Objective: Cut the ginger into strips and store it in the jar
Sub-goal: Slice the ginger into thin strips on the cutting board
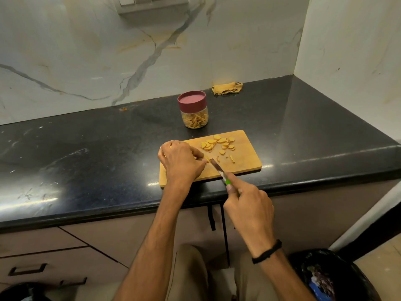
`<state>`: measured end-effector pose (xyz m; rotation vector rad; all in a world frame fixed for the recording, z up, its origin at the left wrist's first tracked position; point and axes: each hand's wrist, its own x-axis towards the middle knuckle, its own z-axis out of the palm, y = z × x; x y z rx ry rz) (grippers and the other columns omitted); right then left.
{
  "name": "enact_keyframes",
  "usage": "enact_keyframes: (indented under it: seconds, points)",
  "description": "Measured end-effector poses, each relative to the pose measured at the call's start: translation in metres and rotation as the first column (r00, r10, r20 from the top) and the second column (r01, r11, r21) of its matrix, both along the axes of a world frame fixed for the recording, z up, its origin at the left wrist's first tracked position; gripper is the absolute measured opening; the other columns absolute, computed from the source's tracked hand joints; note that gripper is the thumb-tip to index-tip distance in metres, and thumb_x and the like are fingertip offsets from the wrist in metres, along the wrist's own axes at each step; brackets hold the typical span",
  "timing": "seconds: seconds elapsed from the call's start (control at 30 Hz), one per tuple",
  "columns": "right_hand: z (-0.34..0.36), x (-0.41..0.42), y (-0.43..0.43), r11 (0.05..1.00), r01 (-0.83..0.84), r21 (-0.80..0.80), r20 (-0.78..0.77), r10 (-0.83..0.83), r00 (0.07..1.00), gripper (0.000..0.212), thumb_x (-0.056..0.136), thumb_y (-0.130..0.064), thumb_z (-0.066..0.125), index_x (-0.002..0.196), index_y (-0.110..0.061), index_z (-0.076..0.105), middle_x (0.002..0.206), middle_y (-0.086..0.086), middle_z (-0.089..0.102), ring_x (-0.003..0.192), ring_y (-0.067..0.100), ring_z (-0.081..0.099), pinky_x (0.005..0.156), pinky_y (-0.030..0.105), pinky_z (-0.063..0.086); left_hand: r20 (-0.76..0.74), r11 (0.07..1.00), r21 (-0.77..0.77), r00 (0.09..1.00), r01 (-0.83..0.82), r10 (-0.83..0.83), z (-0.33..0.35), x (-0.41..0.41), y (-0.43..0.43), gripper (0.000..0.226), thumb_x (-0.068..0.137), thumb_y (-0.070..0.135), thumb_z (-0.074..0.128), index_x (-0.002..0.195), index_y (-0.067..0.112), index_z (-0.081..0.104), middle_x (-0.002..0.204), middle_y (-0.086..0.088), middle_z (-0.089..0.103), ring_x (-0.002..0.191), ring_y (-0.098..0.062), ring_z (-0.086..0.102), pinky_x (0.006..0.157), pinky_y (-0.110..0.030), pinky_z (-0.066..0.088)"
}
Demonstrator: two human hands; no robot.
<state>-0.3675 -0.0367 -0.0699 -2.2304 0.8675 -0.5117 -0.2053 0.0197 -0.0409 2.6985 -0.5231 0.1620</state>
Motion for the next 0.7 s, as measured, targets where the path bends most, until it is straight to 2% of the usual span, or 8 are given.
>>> enact_keyframes:
  seconds: [0.13, 0.27, 0.37, 0.43, 0.5, 0.57, 0.63, 0.7]
  points:
    - [-0.002, 0.002, -0.005, 0.981, 0.004, 0.196, 0.136, -0.031, 0.99, 0.033, 0.097, -0.029, 0.055, 0.13, -0.033, 0.059, 0.096, -0.015, 0.068, 0.063, 0.004, 0.055, 0.047, 0.011, 0.036, -0.004, 1.0, 0.015, 1.0, -0.005, 0.005, 0.003, -0.001, 0.0, 0.026, 0.081, 0.049, 0.078, 0.104, 0.037, 0.077, 0.137, 0.003, 0.054, 0.135, -0.026, 0.032, 0.114, -0.046, 0.027]
    - [0.001, -0.002, -0.018, 0.939, -0.01, 0.345, 0.163, -0.049, 0.985, 0.029, 0.097, -0.023, 0.057, 0.124, -0.028, 0.065, 0.087, -0.018, 0.065, 0.066, 0.003, 0.054, 0.049, 0.012, 0.035, 0.011, 1.0, -0.016, 1.0, -0.008, 0.008, 0.001, 0.0, 0.001, 0.024, 0.078, 0.05, 0.08, 0.099, 0.037, 0.079, 0.133, 0.005, 0.056, 0.134, -0.024, 0.033, 0.115, -0.047, 0.025]
    - [0.0, -0.007, -0.021, 0.894, -0.033, 0.446, 0.208, -0.067, 0.976, 0.029, 0.096, -0.019, 0.059, 0.123, -0.024, 0.066, 0.084, -0.022, 0.062, 0.073, -0.001, 0.057, 0.055, 0.011, 0.044, 0.016, 0.999, -0.031, 1.0, -0.007, 0.007, 0.0, 0.0, 0.001, 0.023, 0.077, 0.049, 0.081, 0.097, 0.037, 0.079, 0.132, 0.006, 0.057, 0.133, -0.024, 0.033, 0.114, -0.046, 0.025]
    - [-0.001, -0.011, -0.02, 0.875, -0.052, 0.481, 0.251, -0.081, 0.965, 0.029, 0.095, -0.017, 0.06, 0.123, -0.023, 0.066, 0.081, -0.022, 0.063, 0.075, 0.001, 0.06, 0.064, 0.018, 0.052, 0.006, 0.999, -0.032, 1.0, -0.007, 0.007, 0.001, 0.0, 0.001, 0.024, 0.077, 0.049, 0.081, 0.098, 0.037, 0.079, 0.132, 0.006, 0.057, 0.133, -0.024, 0.033, 0.114, -0.045, 0.025]
    - [0.001, -0.011, -0.02, 0.877, -0.065, 0.475, 0.297, -0.09, 0.951, 0.029, 0.095, -0.017, 0.06, 0.123, -0.022, 0.066, 0.076, -0.024, 0.062, 0.072, 0.003, 0.061, 0.068, 0.02, 0.054, 0.0, 0.999, -0.035, 1.0, -0.007, 0.007, 0.001, 0.0, 0.002, 0.024, 0.078, 0.048, 0.081, 0.099, 0.037, 0.079, 0.133, 0.006, 0.056, 0.133, -0.024, 0.033, 0.114, -0.045, 0.025]
    - [0.003, -0.007, -0.02, 0.905, -0.058, 0.422, 0.313, -0.085, 0.946, 0.031, 0.095, -0.019, 0.06, 0.126, -0.022, 0.063, 0.079, -0.027, 0.059, 0.067, 0.0, 0.058, 0.058, 0.009, 0.05, -0.009, 0.999, -0.04, 1.0, -0.007, 0.006, 0.002, 0.0, 0.002, 0.025, 0.078, 0.048, 0.08, 0.1, 0.036, 0.079, 0.134, 0.005, 0.056, 0.133, -0.024, 0.033, 0.114, -0.045, 0.025]
    - [0.006, 0.002, -0.018, 0.95, -0.026, 0.311, 0.28, -0.065, 0.958, 0.032, 0.097, -0.024, 0.058, 0.129, -0.026, 0.061, 0.083, -0.024, 0.057, 0.066, 0.002, 0.057, 0.049, 0.005, 0.043, -0.025, 0.998, -0.056, 1.0, -0.008, 0.006, 0.002, 0.0, 0.004, 0.026, 0.077, 0.048, 0.081, 0.1, 0.036, 0.079, 0.135, 0.005, 0.056, 0.133, -0.024, 0.033, 0.113, -0.045, 0.025]
    - [0.008, 0.012, -0.015, 0.986, -0.001, 0.165, 0.237, -0.039, 0.971, 0.034, 0.098, -0.028, 0.055, 0.132, -0.03, 0.059, 0.08, -0.02, 0.057, 0.062, 0.003, 0.055, 0.045, 0.008, 0.04, -0.035, 0.998, -0.059, 0.999, -0.008, 0.005, 0.003, 0.0, 0.005, 0.027, 0.077, 0.05, 0.08, 0.1, 0.036, 0.079, 0.135, 0.005, 0.057, 0.133, -0.024, 0.033, 0.112, -0.044, 0.026]
